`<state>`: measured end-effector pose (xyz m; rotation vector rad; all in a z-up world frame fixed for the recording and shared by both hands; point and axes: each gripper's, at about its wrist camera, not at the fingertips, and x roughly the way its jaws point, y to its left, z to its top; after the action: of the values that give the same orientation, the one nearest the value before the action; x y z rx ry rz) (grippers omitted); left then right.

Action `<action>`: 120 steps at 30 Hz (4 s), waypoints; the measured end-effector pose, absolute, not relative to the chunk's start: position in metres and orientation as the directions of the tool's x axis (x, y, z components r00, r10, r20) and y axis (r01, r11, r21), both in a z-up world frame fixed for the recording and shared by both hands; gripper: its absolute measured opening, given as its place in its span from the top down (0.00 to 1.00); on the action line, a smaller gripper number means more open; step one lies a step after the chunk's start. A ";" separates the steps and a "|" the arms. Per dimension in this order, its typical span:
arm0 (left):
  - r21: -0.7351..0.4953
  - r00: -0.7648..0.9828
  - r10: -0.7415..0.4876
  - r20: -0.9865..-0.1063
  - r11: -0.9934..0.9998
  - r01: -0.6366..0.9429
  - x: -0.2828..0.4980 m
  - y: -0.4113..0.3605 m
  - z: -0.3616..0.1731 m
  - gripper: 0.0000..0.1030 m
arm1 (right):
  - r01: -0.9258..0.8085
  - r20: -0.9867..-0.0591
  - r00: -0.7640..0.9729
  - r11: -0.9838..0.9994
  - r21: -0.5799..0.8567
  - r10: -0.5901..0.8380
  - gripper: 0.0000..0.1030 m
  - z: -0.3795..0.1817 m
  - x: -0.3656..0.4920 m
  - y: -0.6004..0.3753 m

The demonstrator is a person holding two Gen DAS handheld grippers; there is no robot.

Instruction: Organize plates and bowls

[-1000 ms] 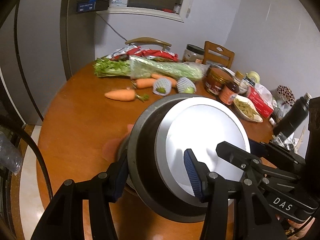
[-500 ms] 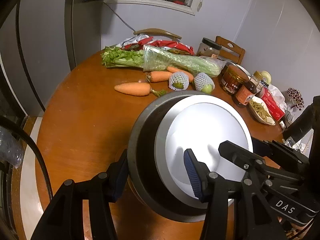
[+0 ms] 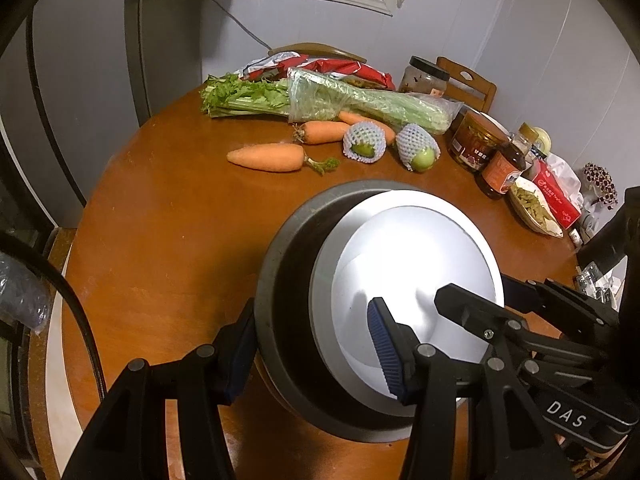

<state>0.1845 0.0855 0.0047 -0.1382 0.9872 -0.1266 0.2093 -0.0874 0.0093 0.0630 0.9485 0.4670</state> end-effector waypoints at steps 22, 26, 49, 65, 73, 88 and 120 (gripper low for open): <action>-0.166 0.545 -0.167 -0.821 0.985 0.052 0.185 0.083 0.000 0.48 | -0.351 -0.785 0.473 0.903 0.249 0.400 0.55 0.002 0.210 -0.087; -0.165 0.548 -0.164 -0.820 0.985 0.048 0.184 0.084 0.001 0.48 | -0.348 -0.787 0.474 0.905 0.246 0.396 0.55 0.002 0.210 -0.087; -0.164 0.568 -0.152 -0.809 0.986 0.030 0.178 0.090 0.007 0.48 | -0.341 -0.787 0.492 0.914 0.219 0.372 0.54 0.007 0.204 -0.091; -0.136 0.619 -0.102 -0.779 0.991 -0.007 0.159 0.099 0.025 0.46 | -0.343 -0.762 0.545 0.922 0.179 0.351 0.54 0.025 0.188 -0.094; -0.089 0.660 -0.067 -0.748 0.996 0.001 0.132 0.086 0.036 0.45 | -0.358 -0.726 0.593 0.922 0.149 0.348 0.44 0.040 0.162 -0.099; -0.051 0.679 -0.048 -0.733 0.999 0.016 0.061 0.062 0.023 0.43 | -0.332 -0.691 0.650 0.936 0.116 0.316 0.40 0.035 0.087 -0.125; -0.019 0.663 -0.021 -0.748 1.000 0.010 -0.013 0.041 0.002 0.40 | -0.261 -0.684 0.673 0.956 0.135 0.281 0.39 0.010 0.000 -0.152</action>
<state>-0.0129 0.0412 0.0021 -0.0135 0.8458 -0.0172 -0.0001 -0.1525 0.0102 0.0267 0.7746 0.3051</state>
